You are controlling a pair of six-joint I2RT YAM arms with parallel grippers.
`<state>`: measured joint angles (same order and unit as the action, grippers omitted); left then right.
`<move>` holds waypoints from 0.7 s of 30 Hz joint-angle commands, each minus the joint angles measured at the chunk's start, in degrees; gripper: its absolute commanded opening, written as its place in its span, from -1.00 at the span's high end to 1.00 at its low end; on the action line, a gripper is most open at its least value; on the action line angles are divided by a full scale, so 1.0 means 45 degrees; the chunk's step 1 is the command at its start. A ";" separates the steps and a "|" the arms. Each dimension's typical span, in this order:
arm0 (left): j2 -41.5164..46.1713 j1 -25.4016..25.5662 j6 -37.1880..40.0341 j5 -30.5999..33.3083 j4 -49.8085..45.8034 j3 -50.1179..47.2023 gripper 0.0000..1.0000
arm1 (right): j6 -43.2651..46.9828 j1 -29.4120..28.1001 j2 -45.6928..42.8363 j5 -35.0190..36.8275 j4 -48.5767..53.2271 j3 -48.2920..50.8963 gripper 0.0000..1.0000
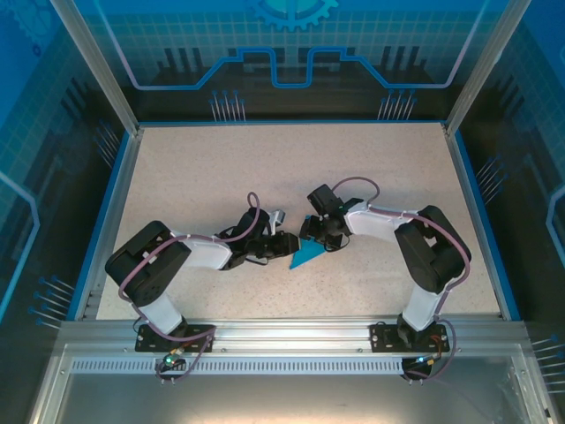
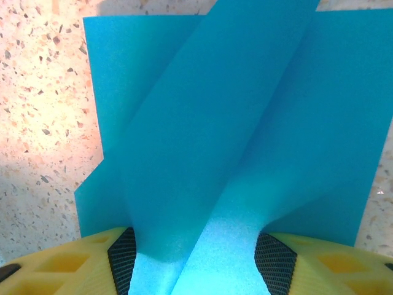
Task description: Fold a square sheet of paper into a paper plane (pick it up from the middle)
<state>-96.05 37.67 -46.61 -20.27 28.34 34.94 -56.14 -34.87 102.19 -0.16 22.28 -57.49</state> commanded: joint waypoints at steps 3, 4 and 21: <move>0.0207 0.0210 0.0162 -0.0645 0.0820 -0.0420 0.52 | -0.0322 -0.0180 0.1716 0.0525 0.1119 0.0863 -0.21; 0.0161 0.0248 0.0161 -0.0668 0.0766 -0.0402 0.53 | -0.0354 -0.0176 0.1734 0.0525 0.1122 0.0863 -0.22; -0.0380 0.0335 0.0321 -0.0222 -0.0907 0.0087 0.59 | -0.0454 -0.0181 0.1719 0.0525 0.1161 0.0902 -0.21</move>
<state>-96.53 38.96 -46.37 -21.87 26.35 34.04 -57.43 -34.89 102.63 0.03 22.94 -57.87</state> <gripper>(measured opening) 0.207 0.606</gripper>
